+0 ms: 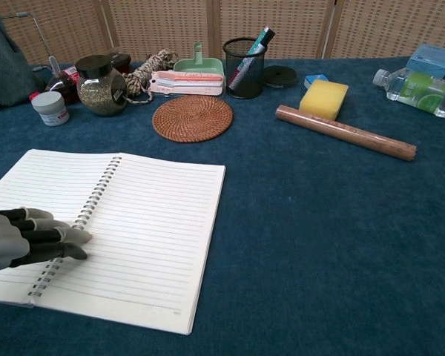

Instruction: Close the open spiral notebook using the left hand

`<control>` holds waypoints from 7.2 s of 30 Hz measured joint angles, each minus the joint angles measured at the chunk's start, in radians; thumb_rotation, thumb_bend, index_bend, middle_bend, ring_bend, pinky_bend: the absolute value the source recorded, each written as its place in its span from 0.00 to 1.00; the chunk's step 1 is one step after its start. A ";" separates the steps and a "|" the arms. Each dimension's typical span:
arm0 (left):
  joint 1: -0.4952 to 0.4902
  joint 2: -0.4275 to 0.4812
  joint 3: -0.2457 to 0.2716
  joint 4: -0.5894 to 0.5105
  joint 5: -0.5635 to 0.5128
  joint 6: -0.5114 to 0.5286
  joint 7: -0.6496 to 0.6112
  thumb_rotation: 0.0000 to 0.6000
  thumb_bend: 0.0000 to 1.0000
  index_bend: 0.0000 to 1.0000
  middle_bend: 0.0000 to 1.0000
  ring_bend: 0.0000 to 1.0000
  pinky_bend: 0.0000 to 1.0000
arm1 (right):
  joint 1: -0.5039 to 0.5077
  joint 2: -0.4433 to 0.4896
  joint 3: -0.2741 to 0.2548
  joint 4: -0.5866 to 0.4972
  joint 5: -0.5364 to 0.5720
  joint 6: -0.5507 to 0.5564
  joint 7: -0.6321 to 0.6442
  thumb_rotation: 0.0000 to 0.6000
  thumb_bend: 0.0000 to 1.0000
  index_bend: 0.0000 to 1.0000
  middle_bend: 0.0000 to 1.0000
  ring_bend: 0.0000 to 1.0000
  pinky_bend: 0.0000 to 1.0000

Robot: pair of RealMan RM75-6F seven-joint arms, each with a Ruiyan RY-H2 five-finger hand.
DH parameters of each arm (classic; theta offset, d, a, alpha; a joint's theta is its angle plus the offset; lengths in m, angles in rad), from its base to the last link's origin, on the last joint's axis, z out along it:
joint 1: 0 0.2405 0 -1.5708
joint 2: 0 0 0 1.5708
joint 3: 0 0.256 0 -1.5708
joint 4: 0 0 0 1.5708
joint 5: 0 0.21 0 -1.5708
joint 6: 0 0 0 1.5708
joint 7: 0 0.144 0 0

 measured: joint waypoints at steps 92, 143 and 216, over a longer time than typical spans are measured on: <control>0.393 0.168 0.234 0.548 0.899 0.331 -0.851 1.00 0.05 0.10 0.04 0.00 0.00 | 0.000 -0.028 -0.018 0.004 -0.017 -0.019 -0.049 1.00 0.20 0.00 0.00 0.00 0.00; 0.497 -0.358 0.124 1.499 1.037 0.794 -0.946 1.00 0.36 0.39 0.00 0.00 0.09 | 0.002 -0.028 -0.019 0.007 -0.017 -0.021 -0.044 1.00 0.20 0.00 0.00 0.00 0.00; 0.057 -0.175 -0.018 0.862 1.208 0.694 -0.439 1.00 0.45 0.00 0.00 0.00 0.04 | 0.009 -0.031 -0.031 0.000 -0.024 -0.043 -0.063 1.00 0.20 0.00 0.00 0.00 0.00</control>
